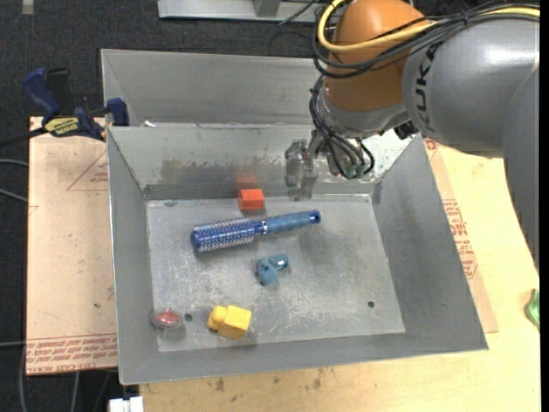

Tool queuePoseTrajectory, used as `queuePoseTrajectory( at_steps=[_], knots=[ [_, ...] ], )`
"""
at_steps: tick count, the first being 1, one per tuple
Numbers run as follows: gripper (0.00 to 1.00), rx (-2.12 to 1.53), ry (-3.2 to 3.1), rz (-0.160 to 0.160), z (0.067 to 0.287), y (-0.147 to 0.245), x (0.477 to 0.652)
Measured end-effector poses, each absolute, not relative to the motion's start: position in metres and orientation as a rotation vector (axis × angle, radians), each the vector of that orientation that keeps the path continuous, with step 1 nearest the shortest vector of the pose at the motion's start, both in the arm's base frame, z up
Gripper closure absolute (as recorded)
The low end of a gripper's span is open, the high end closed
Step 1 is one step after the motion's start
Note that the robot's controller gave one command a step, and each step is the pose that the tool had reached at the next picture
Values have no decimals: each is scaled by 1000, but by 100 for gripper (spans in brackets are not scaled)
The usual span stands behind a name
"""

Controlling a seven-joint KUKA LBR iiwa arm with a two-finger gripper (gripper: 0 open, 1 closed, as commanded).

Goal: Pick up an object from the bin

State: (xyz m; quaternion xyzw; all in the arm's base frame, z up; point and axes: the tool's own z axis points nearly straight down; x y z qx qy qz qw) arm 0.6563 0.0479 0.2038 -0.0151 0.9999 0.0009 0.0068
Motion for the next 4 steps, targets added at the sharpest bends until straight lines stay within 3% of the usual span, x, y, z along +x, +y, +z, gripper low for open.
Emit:
queuePoseTrajectory(
  at_steps=[1, 2, 3, 4],
  knots=[
    [0, -47, 3137, 2, 198, 48, 654],
    [0, -217, 3139, 1, 87, 36, 613],
    [100, -217, 3131, 2, 92, 36, 616],
    [100, -736, 3052, 2, 104, 49, 597]
  ],
)
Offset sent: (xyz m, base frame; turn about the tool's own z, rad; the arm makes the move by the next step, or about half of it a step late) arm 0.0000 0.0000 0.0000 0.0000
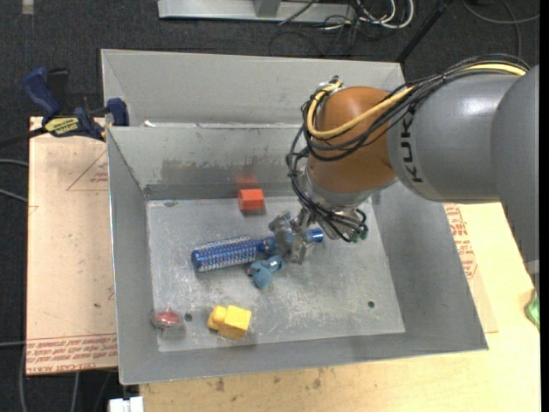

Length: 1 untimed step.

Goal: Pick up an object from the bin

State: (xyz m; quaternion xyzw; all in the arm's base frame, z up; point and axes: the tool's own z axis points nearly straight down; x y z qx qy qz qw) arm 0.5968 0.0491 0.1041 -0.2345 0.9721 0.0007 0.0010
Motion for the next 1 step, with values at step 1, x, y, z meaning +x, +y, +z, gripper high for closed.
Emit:
queuePoseTrajectory(
  at_steps=[1],
  knots=[
    [100, -738, 3040, -3, 268, 38, 604]
  ],
)
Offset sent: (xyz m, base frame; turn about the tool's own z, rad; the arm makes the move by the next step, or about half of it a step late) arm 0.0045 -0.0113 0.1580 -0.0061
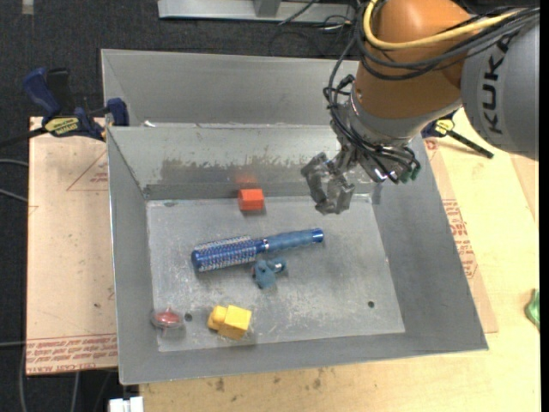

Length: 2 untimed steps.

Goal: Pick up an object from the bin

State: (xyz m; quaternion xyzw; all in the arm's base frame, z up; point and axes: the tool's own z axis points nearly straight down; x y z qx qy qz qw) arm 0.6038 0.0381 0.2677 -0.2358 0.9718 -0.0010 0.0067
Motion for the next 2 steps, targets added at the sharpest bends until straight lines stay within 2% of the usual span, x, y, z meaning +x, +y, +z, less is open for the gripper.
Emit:
queuePoseTrajectory(
  at_steps=[1, 2],
  knots=[
    [0, -741, 3048, 2, 262, 38, 602],
    [0, -679, 3077, 5, 122, 34, 532]
  ],
)
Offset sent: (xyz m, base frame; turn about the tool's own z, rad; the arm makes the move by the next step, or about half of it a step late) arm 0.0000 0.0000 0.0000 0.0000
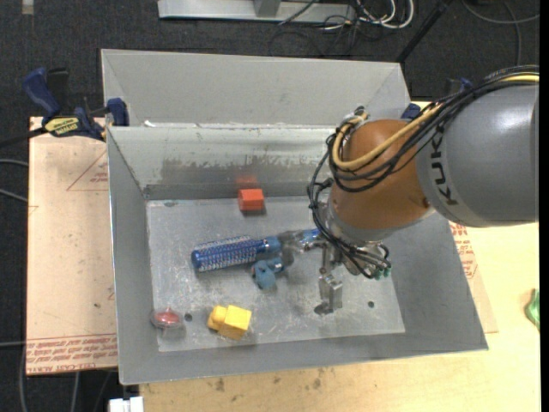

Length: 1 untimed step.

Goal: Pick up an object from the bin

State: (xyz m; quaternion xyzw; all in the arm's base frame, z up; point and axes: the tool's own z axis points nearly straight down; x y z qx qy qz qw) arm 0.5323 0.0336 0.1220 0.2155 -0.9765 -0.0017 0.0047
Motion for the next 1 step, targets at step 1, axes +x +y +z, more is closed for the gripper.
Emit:
queuePoseTrajectory(
  at_steps=[1],
  knots=[
    [0, 703, -3074, -1, 152, 50, 600]
  ],
)
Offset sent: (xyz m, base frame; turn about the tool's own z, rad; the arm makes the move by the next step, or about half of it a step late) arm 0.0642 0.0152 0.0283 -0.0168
